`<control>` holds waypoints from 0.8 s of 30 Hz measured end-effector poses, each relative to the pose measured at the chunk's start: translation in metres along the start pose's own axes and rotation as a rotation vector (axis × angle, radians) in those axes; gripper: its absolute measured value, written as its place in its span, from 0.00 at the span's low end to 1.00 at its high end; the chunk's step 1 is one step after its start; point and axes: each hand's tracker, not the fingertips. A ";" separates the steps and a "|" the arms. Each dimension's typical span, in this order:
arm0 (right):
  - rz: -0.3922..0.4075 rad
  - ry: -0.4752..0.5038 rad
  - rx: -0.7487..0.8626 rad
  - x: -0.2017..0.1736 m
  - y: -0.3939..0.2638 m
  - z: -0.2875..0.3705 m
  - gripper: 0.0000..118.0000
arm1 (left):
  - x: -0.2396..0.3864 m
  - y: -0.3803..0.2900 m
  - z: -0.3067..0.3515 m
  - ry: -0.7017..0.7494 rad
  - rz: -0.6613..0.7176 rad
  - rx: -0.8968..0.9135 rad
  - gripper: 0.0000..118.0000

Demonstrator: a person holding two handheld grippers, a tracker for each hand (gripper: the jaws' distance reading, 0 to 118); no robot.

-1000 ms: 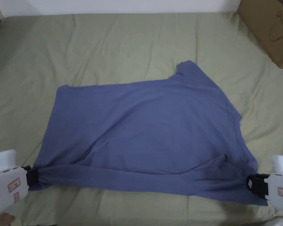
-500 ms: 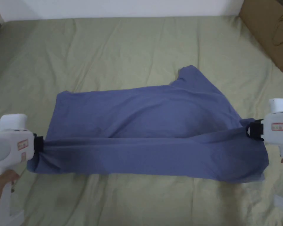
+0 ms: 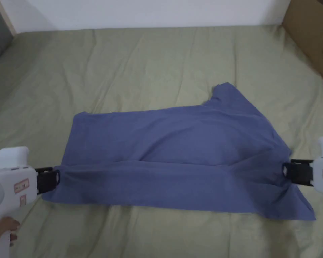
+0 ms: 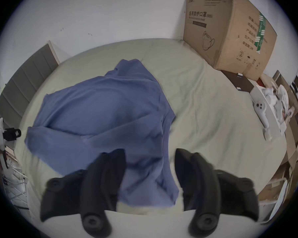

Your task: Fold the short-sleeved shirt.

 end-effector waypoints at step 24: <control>-0.134 -0.006 -0.030 -0.002 -0.065 0.012 0.11 | -0.001 -0.024 -0.071 0.094 0.016 -0.109 0.37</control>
